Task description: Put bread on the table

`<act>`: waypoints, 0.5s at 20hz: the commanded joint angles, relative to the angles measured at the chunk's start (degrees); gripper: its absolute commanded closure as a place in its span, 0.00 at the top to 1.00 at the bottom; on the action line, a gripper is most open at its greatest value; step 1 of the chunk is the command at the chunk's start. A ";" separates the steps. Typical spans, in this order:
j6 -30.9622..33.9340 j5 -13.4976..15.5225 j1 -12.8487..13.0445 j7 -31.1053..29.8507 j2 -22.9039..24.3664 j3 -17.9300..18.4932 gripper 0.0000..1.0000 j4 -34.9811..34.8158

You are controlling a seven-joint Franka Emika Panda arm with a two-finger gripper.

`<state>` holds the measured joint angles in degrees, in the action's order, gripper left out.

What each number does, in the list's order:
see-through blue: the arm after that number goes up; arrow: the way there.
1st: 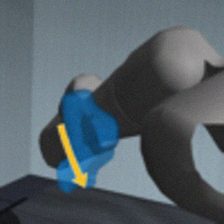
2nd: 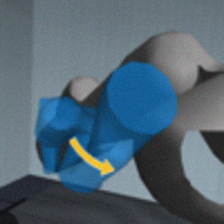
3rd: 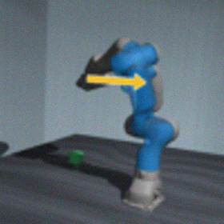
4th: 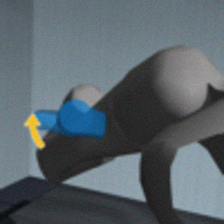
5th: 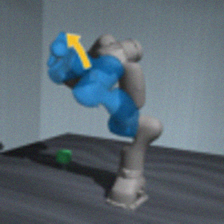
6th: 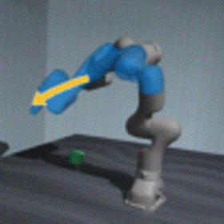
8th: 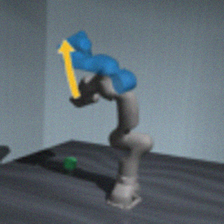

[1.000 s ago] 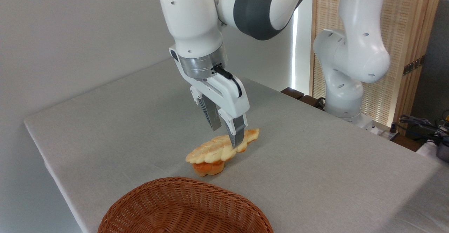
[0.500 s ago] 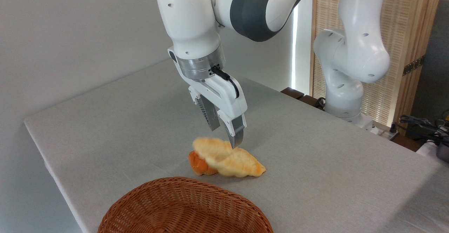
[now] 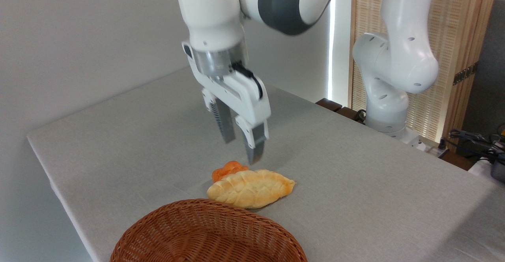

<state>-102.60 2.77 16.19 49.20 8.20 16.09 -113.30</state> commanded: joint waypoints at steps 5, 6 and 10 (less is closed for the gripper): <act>-3.66 -1.62 -0.46 -1.91 -0.91 1.14 1.00 4.49; -4.09 -3.10 -0.46 -4.01 -1.08 1.13 1.00 4.58; -4.36 -3.21 -0.37 -6.65 -1.96 0.61 1.00 4.84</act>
<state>-106.28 0.08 15.63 45.73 7.45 17.03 -109.19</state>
